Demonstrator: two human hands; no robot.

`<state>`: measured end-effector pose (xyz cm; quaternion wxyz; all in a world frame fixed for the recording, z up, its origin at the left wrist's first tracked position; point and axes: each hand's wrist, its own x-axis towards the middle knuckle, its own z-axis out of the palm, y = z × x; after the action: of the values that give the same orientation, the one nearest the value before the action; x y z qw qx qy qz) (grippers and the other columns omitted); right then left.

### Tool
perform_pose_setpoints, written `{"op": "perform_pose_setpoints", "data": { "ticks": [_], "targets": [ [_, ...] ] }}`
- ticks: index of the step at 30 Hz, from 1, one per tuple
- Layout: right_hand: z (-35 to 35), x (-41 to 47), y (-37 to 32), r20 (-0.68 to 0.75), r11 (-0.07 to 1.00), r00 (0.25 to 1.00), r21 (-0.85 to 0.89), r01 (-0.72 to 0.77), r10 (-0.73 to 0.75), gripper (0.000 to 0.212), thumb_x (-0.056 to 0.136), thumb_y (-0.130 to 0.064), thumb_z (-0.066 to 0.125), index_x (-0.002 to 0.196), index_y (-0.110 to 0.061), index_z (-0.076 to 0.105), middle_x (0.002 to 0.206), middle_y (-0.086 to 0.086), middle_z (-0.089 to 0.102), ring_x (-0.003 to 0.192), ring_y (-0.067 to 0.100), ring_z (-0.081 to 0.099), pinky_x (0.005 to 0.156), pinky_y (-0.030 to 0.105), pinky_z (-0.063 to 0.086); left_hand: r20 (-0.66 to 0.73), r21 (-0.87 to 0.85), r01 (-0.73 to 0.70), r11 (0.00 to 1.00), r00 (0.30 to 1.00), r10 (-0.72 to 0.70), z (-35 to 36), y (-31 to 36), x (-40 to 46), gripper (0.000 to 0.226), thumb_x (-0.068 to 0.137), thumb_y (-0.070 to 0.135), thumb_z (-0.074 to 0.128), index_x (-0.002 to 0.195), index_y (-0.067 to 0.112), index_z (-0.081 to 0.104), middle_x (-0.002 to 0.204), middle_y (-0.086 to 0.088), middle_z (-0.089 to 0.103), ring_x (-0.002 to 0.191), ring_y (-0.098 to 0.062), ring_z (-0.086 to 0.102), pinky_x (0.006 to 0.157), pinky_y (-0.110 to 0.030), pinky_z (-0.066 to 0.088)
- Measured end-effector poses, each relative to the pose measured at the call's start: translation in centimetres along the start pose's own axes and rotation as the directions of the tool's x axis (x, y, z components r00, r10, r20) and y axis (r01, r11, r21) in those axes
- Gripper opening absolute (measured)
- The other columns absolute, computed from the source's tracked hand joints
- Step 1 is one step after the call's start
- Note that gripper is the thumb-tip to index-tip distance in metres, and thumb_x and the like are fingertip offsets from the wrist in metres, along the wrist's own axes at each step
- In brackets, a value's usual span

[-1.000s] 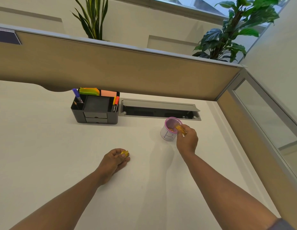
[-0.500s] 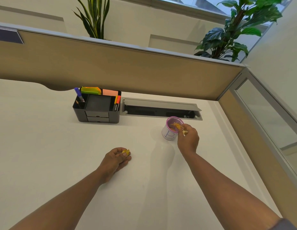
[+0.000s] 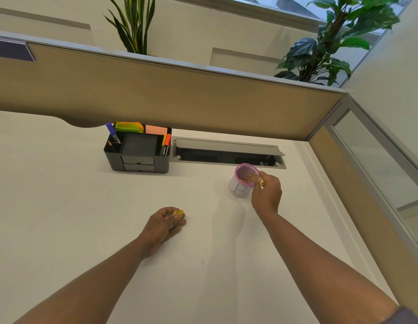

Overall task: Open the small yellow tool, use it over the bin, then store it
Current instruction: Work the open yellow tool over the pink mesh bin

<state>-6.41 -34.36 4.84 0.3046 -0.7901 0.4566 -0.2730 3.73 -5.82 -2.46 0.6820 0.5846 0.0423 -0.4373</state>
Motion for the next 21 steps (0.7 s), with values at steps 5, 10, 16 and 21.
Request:
{"op": "perform_pose_setpoints", "data": {
  "ticks": [5,10,16,21],
  "targets": [
    [-0.4,0.0,-0.7,-0.012,0.993,1.0,0.121,0.001,0.001,0.034,0.096,-0.016,0.067,0.128,-0.016,0.054,0.118,0.008,0.067,0.105,0.028,0.065,0.079,0.031,0.055,-0.003,-0.004,0.004,1.0,1.0,-0.004,0.0,0.0,0.1,0.024,0.095,0.016,0.068,0.118,0.007,0.065,0.115,-0.009,0.077,0.104,-0.02,0.075,0.09,-0.033,0.057],
    [-0.7,0.3,-1.3,0.004,0.988,0.999,0.15,0.034,-0.035,0.025,0.093,-0.011,0.07,0.114,-0.019,0.06,0.108,0.006,0.068,0.101,0.028,0.067,0.069,0.019,0.05,-0.003,-0.015,0.003,1.0,1.0,-0.003,0.0,0.1,0.0,0.025,0.095,0.016,0.068,0.118,0.006,0.064,0.115,-0.01,0.077,0.104,-0.02,0.075,0.09,-0.033,0.058],
    [-0.6,0.8,-1.7,0.024,0.991,0.995,0.102,0.092,-0.094,0.046,0.099,-0.011,0.062,0.144,-0.014,0.053,0.137,0.01,0.063,0.123,0.027,0.059,0.088,0.026,0.049,0.0,-0.025,0.004,1.0,1.0,-0.004,0.0,0.1,0.1,0.025,0.096,0.016,0.066,0.119,0.005,0.064,0.116,-0.01,0.077,0.104,-0.021,0.075,0.09,-0.034,0.057],
    [-0.5,1.1,-2.0,0.024,0.987,0.995,0.131,0.089,-0.093,0.035,0.097,-0.011,0.064,0.129,-0.022,0.053,0.116,0.004,0.066,0.103,0.022,0.063,0.067,0.015,0.046,0.001,-0.026,0.007,1.0,1.0,-0.007,-0.1,0.1,0.1,0.024,0.096,0.016,0.066,0.118,0.006,0.064,0.116,-0.01,0.077,0.103,-0.02,0.075,0.089,-0.033,0.058]
  ]
}}
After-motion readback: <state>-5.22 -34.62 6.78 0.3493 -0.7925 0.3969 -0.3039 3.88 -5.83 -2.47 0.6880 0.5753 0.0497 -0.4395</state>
